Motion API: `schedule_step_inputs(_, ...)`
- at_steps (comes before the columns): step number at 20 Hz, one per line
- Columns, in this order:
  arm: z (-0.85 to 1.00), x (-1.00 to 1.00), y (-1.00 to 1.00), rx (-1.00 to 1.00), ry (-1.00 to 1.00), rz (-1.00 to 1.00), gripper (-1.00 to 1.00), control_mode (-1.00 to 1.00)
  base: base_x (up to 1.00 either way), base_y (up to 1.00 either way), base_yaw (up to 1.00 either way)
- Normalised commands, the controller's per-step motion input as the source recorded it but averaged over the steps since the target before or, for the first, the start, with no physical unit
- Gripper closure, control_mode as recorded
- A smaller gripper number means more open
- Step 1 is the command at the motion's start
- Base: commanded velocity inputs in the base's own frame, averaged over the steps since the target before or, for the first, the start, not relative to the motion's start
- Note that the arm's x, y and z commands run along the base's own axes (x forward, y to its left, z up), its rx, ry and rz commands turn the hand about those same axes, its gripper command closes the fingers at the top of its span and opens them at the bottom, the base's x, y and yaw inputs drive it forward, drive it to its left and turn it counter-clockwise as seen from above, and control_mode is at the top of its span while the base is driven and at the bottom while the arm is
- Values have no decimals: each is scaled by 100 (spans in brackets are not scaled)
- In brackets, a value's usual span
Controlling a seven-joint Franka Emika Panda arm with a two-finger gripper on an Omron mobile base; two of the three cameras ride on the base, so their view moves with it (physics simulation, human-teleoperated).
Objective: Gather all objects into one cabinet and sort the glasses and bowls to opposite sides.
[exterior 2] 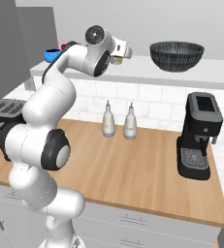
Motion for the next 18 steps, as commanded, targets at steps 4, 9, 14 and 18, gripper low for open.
schedule_step_inputs(4,0,-47,0,0,0,0,100,-100,0,0,0)
schedule_step_inputs(9,0,-59,0,0,0,0,100,-100,0,0,0)
schedule_step_inputs(14,1,-62,0,0,0,2,100,-100,0,0,0)
schedule_step_inputs(18,5,-53,4,0,0,12,100,-100,0,0,0)
